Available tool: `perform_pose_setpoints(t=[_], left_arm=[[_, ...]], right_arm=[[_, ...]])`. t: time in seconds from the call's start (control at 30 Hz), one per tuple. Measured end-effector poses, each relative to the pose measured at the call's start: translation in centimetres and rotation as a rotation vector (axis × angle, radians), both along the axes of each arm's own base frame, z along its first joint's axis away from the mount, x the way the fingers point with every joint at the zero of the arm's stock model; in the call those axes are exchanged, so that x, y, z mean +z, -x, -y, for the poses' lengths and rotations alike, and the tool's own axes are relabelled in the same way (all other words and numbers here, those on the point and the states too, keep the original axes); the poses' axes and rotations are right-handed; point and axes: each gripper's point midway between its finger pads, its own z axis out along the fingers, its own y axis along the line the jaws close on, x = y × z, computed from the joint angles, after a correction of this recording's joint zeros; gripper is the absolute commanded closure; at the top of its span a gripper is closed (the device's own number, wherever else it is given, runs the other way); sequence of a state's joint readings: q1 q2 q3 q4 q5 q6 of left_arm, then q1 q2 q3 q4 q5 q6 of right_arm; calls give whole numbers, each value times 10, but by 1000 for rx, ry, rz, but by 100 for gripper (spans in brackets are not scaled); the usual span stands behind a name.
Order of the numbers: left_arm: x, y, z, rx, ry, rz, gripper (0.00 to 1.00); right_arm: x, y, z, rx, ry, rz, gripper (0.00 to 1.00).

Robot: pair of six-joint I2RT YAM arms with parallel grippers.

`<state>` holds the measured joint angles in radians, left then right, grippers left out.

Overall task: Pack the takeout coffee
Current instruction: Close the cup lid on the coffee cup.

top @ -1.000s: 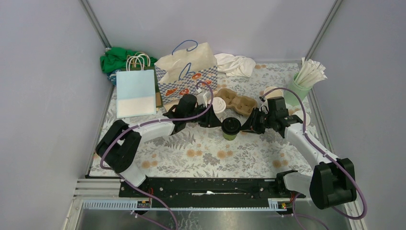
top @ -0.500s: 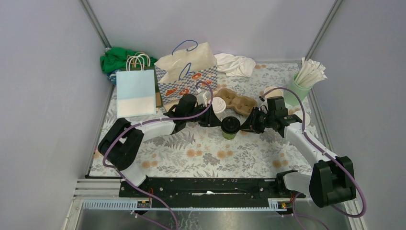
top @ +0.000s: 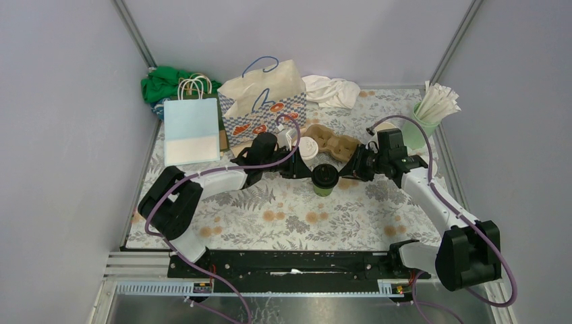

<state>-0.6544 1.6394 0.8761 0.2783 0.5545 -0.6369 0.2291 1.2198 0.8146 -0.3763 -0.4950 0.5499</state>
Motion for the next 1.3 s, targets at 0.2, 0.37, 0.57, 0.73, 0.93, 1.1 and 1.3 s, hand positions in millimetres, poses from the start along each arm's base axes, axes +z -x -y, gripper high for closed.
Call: perform_pose_setpoints(t=[0.2,0.37,0.57,0.73,0.93,1.1,1.3], left_arm=[[0,0,0,0,0,0,75],[0,0,0,-2,1,-1,75],[0,1,0,-5,3,-2,76],[0,1,0,-8,3,-4,76],[0,2,1,-15,8,-4,81],[1,1,2,-18,12,1,88],[0,-4,-1,-6,16,18,91]], right_arm=[[0,-8,4,-11,32,13,75],[-6,-11,3,-7,40,-6,76],[-14,-11,2,-1,44,-36,76],[-16,-12,0,8,33,-39,77],[-16,-15,-2,16,24,-32,82],[-18,-18,-4,22,12,-16,84],[-20,-17,-7,34,-13,7,84]])
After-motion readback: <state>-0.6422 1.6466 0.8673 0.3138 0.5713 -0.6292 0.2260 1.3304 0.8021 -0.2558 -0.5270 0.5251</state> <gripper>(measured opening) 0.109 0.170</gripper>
